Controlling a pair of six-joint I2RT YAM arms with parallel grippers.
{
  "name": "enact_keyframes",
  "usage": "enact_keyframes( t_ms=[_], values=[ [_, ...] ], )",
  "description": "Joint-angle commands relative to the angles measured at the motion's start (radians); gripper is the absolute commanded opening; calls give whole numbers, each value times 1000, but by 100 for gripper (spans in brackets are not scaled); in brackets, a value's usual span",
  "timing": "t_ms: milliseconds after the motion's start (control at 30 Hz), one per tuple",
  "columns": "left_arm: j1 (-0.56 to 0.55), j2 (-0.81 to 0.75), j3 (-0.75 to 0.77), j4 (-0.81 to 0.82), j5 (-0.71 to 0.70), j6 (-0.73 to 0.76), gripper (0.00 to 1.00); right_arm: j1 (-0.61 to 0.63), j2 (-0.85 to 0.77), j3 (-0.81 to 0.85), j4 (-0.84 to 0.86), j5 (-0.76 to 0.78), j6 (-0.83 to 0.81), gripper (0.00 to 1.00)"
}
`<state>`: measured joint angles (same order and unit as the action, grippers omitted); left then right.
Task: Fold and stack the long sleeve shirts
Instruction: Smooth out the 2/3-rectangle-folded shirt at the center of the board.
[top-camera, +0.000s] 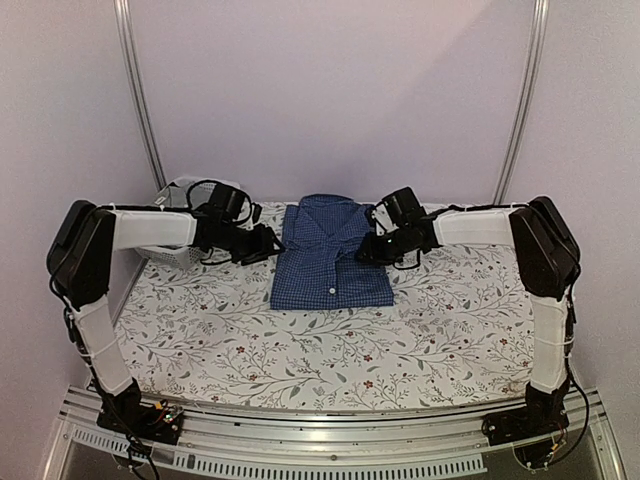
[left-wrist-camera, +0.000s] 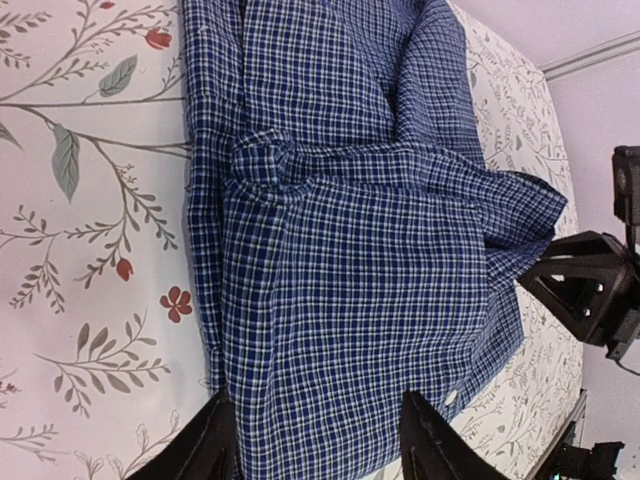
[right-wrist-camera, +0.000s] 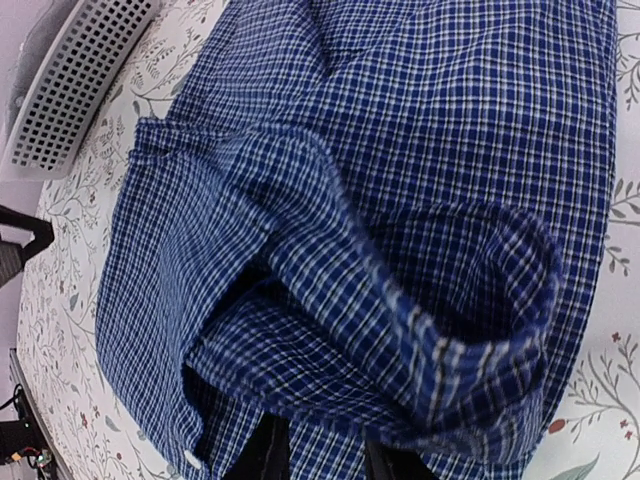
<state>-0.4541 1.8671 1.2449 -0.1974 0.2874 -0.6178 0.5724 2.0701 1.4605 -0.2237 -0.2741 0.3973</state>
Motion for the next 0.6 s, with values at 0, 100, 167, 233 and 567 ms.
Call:
enact_keyframes(
  t_ms=[0, 100, 167, 233, 567],
  values=[
    [-10, -59, -20, 4, 9, 1, 56, -72, 127, 154, -33, -25, -20, 28],
    [-10, -67, -22, -7, 7, 4, 56, -101, 215, 265, -88, -31, -29, 31],
    [-10, -74, -25, -9, 7, 5, 56, -111, 261, 314, -110, -34, -29, 33],
    [-11, -80, -31, -8, 8, 4, 56, -117, 302, 352, -122, -41, -29, 35],
    [-12, -87, -34, -9, 9, 4, 55, -116, 238, 356, -165, 27, -70, 39]
  ],
)
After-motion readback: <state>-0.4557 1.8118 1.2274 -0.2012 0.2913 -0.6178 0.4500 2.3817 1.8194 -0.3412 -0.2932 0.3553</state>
